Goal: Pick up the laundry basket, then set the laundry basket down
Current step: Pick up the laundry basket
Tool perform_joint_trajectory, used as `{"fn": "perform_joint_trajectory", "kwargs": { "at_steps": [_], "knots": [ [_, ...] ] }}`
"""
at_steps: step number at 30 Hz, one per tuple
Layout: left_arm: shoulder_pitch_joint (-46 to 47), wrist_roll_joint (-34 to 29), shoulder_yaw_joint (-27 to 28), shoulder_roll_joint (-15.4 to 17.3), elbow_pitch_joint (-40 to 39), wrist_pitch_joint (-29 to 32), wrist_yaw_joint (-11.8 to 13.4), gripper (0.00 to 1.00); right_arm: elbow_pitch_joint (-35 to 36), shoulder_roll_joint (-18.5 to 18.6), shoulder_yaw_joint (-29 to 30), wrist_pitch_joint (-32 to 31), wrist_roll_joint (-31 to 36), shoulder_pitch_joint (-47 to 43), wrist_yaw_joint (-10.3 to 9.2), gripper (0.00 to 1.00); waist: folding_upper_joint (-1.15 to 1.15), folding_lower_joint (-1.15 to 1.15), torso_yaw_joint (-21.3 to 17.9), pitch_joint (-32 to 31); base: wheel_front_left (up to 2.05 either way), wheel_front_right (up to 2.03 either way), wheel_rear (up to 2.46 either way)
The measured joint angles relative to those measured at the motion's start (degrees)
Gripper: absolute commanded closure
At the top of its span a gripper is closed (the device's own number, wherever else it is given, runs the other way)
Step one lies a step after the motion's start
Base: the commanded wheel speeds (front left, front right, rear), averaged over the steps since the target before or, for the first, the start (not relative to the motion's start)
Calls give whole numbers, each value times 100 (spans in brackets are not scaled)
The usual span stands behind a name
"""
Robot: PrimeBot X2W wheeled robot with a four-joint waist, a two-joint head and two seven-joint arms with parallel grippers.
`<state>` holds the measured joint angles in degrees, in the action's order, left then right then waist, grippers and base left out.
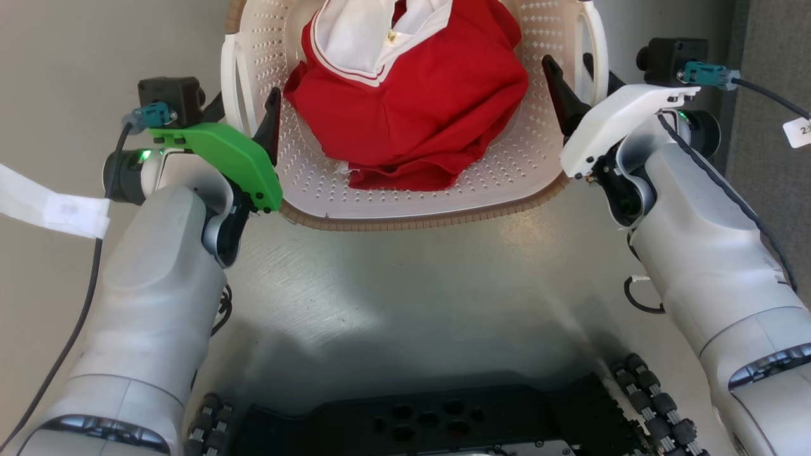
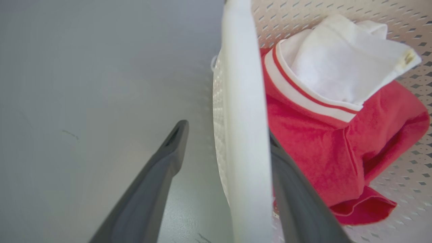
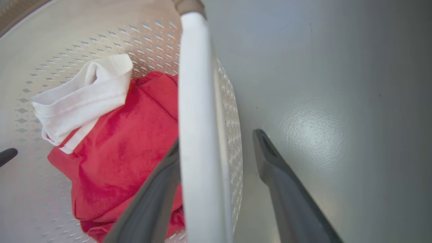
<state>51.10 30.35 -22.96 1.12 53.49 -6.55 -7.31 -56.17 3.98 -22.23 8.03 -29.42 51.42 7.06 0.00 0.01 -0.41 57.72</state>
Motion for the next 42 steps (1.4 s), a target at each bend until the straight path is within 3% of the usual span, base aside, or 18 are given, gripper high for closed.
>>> {"fn": "perform_joint_trajectory", "kwargs": {
  "at_steps": [1,3,4,5,6,24,42],
  "knots": [
    [18,26,-23,0,10,-4,0,13,-20,-1,-22,0,-25,7,0,21,0,0,3,6,0,0,0],
    [78,71,-88,0,42,-5,0,27,-63,-4,-62,0,-100,20,0,42,0,0,10,15,0,0,0],
    [98,93,-109,0,60,-5,0,49,-86,-5,-79,1,-125,35,0,55,0,0,14,19,0,0,0],
    [115,129,-126,-1,93,-7,0,65,-109,-5,-98,1,-152,60,0,75,0,0,17,22,0,0,0],
    [126,148,-146,-5,107,-10,-11,100,-130,-5,-119,1,-170,93,0,100,0,0,20,24,0,0,0],
    [215,543,-568,-29,407,-259,5,100,-388,-38,-600,162,-592,192,-4,100,0,0,28,-274,0,0,0],
    [-234,1202,-960,-34,773,-91,20,100,-537,-43,-1170,-191,-1358,-309,-10,100,0,-1,-27,-1488,0,0,0]
  ]
}}
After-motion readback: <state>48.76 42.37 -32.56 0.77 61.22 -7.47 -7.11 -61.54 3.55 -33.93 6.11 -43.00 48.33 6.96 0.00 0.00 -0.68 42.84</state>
